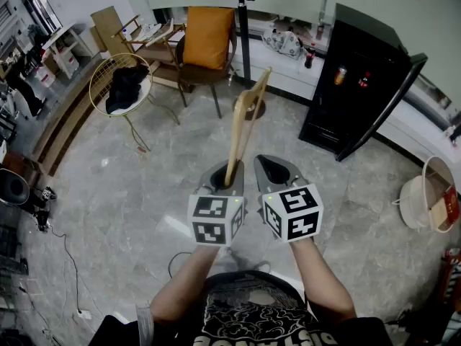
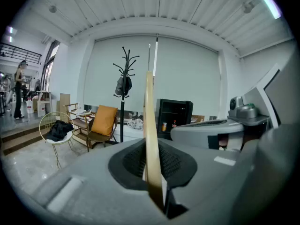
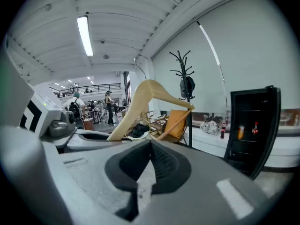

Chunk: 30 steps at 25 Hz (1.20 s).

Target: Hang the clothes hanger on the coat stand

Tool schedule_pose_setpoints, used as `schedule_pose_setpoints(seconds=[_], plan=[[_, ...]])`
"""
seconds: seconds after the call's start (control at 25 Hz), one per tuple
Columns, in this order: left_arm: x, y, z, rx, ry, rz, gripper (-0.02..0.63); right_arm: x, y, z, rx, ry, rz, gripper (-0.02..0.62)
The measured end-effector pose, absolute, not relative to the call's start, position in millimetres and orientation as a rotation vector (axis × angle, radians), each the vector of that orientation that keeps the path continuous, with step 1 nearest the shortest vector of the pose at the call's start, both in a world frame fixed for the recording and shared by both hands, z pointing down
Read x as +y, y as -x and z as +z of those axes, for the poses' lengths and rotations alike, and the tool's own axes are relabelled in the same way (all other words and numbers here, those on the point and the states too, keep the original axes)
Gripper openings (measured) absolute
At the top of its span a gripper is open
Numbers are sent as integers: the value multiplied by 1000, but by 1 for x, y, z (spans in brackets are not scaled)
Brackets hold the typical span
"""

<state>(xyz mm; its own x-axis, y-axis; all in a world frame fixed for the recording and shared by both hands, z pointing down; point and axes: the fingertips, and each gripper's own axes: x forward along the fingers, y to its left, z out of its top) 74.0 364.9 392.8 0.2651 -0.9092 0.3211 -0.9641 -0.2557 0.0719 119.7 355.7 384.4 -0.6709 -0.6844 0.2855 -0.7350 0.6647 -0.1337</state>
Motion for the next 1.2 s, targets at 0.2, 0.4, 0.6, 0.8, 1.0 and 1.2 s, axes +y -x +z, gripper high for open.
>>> schedule_pose_setpoints(seconds=[0.2, 0.4, 0.6, 0.8, 1.0, 1.2], plan=[[371, -89, 393, -1748, -2270, 311, 28, 361, -138, 387, -2668, -1158, 372, 0], [375, -100, 393, -1771, -2252, 307, 28, 366, -148, 387, -2683, -1129, 384, 0], [374, -106, 396, -1783, -2248, 305, 28, 366, -152, 395, -2685, -1103, 401, 0], [364, -99, 398, -1774, -2243, 297, 28, 355, -147, 397, -2676, -1108, 394, 0], [338, -82, 402, -1760, -2251, 283, 28, 331, -130, 397, -2672, -1129, 389, 0], [307, -60, 398, -1738, -2270, 264, 28, 300, -109, 393, -2653, -1162, 367, 0]])
